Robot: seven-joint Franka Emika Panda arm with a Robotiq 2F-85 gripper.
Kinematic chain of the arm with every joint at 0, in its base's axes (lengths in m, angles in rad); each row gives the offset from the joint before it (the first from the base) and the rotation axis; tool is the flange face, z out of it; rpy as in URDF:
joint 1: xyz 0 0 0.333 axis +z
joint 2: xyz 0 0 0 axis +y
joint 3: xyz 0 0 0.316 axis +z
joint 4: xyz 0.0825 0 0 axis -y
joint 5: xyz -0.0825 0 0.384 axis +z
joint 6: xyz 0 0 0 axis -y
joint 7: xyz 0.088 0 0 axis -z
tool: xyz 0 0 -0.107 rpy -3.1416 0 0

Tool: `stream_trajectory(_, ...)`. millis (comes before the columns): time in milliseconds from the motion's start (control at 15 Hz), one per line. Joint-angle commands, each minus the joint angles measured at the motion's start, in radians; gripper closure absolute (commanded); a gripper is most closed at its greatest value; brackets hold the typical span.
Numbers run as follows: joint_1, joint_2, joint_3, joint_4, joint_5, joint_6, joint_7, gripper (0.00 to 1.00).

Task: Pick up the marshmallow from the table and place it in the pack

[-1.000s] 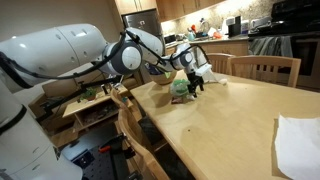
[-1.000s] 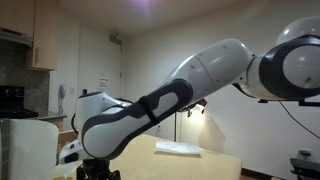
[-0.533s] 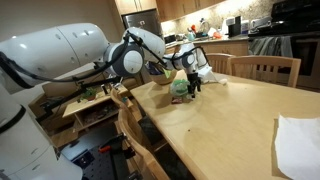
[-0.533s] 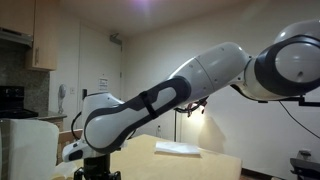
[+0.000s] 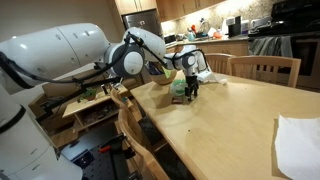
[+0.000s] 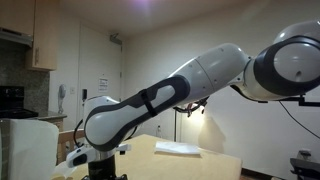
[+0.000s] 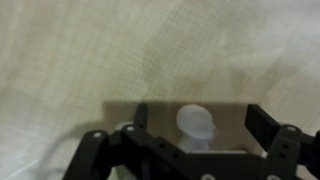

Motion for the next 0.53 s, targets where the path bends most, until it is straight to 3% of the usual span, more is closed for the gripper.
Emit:
stream_trajectory(0, -0.004, 0.0, 0.008, 0.02, 0.023, -0.057, -0.014, 0.25)
stream_trajectory(133, -0.003, 0.0, 0.005, 0.022, 0.023, -0.067, -0.006, 0.32)
stream_trajectory(467, 0.005, -0.001, -0.005, 0.039, 0.018, -0.082, 0.02, 0.71)
